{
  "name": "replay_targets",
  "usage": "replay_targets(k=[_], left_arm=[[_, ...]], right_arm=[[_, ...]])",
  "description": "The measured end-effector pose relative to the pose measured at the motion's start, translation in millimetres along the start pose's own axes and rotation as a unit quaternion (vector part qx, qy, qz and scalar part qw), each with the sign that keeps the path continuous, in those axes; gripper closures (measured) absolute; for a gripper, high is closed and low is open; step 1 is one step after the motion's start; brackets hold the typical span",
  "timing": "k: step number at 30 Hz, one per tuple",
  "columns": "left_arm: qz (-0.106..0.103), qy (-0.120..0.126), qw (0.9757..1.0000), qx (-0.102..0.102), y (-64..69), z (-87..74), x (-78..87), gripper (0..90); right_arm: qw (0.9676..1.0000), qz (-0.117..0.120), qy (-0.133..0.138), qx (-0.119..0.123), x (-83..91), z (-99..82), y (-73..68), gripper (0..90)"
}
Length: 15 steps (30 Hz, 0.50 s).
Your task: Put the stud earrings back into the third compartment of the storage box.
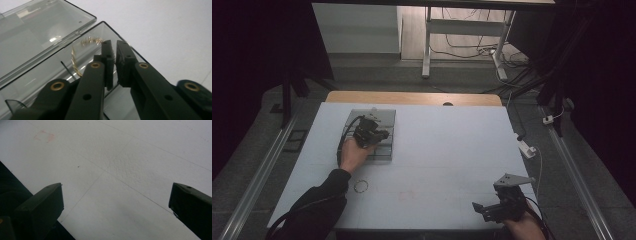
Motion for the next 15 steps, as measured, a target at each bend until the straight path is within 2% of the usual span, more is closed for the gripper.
replay_targets(k=[3,9,11,13,15], left_arm=[[0.002,0.016,0.9999,0.003,1.5,4.6,7.9,68.9],[-0.021,0.035,0.9991,0.009,7.4,6.9,18.4,50.8],[-0.028,0.041,0.9987,-0.006,9.4,4.9,21.2,45.8],[-0.030,0.040,0.9987,-0.003,11.7,3.2,24.8,38.0],[-0.041,0.038,0.9984,0.006,13.5,1.4,29.3,36.0]], right_arm=[[1.0000,-0.001,0.001,0.001,0.3,0.1,-0.3,0.2],[1.0000,-0.002,0.000,0.004,0.6,-0.2,-1.0,0.2],[1.0000,-0.002,0.000,0.004,0.7,-0.2,-0.9,0.2],[1.0000,-0.001,0.000,0.004,0.7,-0.1,-0.8,0.1],[1.0000,-0.001,0.001,0.001,0.5,0.0,-1.0,0.1]])
Point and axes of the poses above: each handheld gripper's, and its own axes: x roughly backward along the jaws, z roughly out of its top, y roughly to its right, the point moved 7 cm from there along -x, roughly forward along the jaws, and after that the axes turned 2 degrees about -x, right-handed, at the moved point
